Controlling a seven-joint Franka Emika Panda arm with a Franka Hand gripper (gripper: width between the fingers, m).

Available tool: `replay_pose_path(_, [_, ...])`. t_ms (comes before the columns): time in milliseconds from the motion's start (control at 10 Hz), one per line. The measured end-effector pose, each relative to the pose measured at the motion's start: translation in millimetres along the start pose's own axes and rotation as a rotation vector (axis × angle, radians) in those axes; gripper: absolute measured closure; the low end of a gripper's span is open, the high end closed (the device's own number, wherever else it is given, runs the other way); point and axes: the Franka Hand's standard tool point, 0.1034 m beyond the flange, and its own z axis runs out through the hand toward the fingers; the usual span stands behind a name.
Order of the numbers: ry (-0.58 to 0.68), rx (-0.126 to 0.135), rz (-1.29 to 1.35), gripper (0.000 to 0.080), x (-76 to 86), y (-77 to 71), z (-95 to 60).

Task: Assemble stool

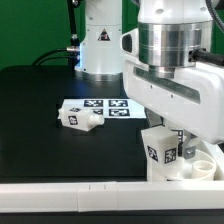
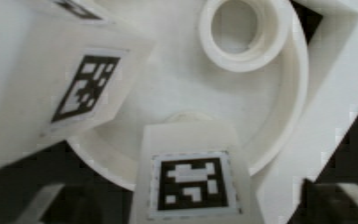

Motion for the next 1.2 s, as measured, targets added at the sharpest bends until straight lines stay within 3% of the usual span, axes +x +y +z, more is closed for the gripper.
replay_pose_path(300, [-0.012, 0.046, -0.072, 0.0162, 19.0, 21.9, -39.5])
replay_pose_path(400, [-0.012, 0.051, -0.074, 0.0151, 18.9, 24.8, -45.5])
replay_pose_path(800, [-0.013, 0.045, -0.081, 0.015, 17.7, 25.6, -40.9])
replay_pose_path(900, [-0.009, 0.054, -0.139, 0.015, 19.6, 30.4, -40.3])
replay_pose_path(1200, [-0.028, 0.054, -0.369, 0.015, 25.2, 74.0, -49.0])
